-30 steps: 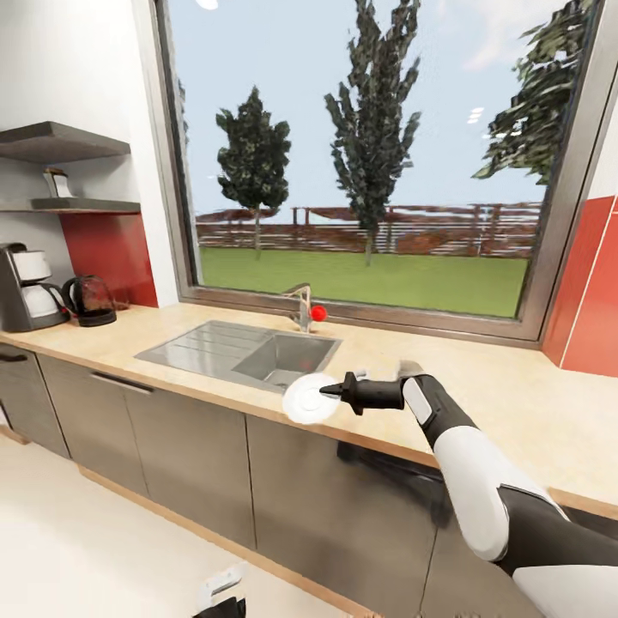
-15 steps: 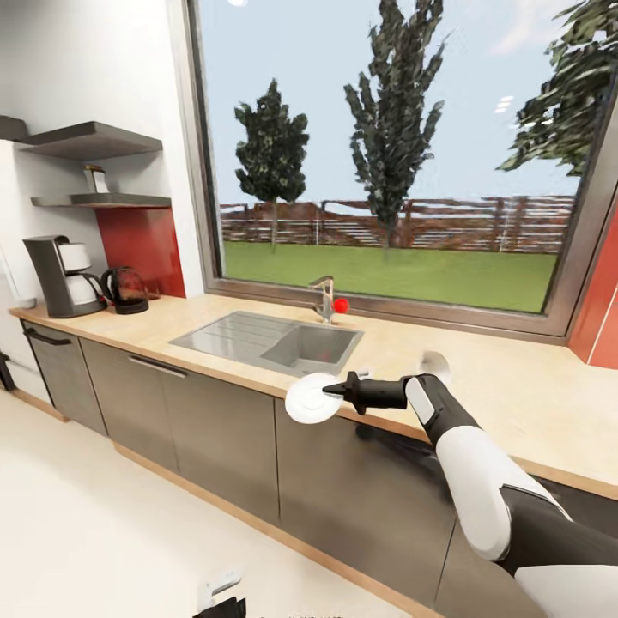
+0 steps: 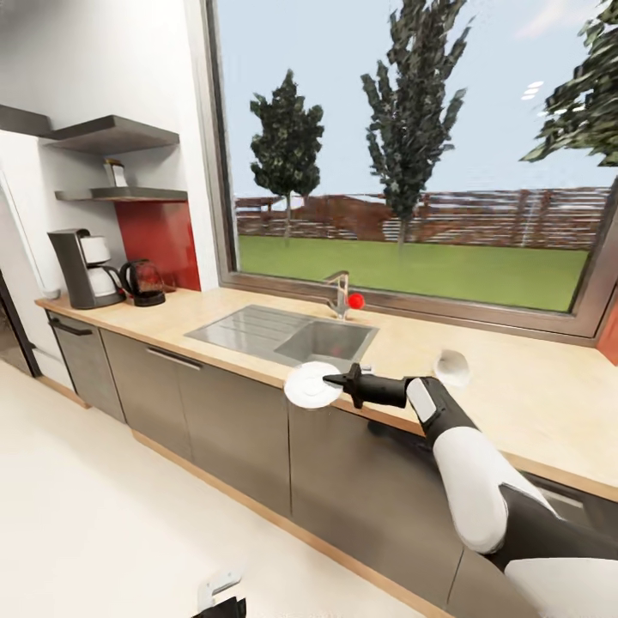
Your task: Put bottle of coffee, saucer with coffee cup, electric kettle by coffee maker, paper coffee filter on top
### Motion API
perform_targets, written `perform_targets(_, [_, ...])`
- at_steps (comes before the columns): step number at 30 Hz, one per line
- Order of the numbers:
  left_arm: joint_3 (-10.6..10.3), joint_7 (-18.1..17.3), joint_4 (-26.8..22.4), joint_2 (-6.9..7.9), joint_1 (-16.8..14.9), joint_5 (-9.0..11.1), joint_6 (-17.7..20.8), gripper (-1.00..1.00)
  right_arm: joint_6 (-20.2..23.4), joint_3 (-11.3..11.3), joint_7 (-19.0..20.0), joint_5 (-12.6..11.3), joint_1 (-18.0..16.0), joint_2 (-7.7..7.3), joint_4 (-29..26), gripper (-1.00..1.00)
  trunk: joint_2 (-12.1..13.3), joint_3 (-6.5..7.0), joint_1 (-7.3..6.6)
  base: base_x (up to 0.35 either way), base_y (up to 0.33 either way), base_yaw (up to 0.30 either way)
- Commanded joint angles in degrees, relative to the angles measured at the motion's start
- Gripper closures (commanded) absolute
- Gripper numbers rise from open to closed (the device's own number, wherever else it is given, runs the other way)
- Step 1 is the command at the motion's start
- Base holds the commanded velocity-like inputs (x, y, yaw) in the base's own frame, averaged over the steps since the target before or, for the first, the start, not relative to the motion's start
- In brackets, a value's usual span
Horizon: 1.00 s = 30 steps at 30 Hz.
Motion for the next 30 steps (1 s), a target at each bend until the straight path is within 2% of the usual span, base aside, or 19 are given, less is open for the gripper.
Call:
perform_targets(1, [-0.5,0.3,-0.1,0.0,0.0,0.3,-0.1,-1.0,0.3,-1.6,0.1,0.2,-0.1,0.17,0.0,1.0,0.0,-0.15,0.0,0.0,0.0,0.123])
perform_targets(5, [-0.5,0.3,-0.2,0.0,0.0,0.3,-0.1,-1.0,0.3,-3.7,0.1,0.2,-0.2,0.4,-0.1,1.0,0.0,-0.48,0.0,0.0,0.0,0.121])
perform_targets(13, [-0.5,0.3,-0.2,0.0,0.0,0.3,-0.1,-1.0,0.3,-4.3,0.2,0.1,-0.3,0.89,0.0,1.0,0.0,-1.15,0.0,0.0,0.0,0.113])
perform_targets(14, [-0.5,0.2,-0.3,0.0,0.0,0.3,-0.1,-1.0,0.3,-6.1,0.2,0.1,-0.3,1.37,0.0,1.0,0.0,-1.23,0.0,0.0,0.0,0.109])
perform_targets(17, [-0.5,0.2,-0.3,-0.05,0.0,0.3,-0.1,-1.0,0.3,-9.1,0.2,0.2,-0.3,1.54,-0.1,1.0,0.0,-1.36,0.0,0.111,0.041,0.058])
perform_targets(30, [-0.5,0.2,-0.1,-0.43,0.0,0.3,-0.1,-1.0,0.3,-10.0,0.1,0.3,-0.3,1.17,-0.2,1.0,0.0,-1.38,0.0,0.272,0.17,0.003])
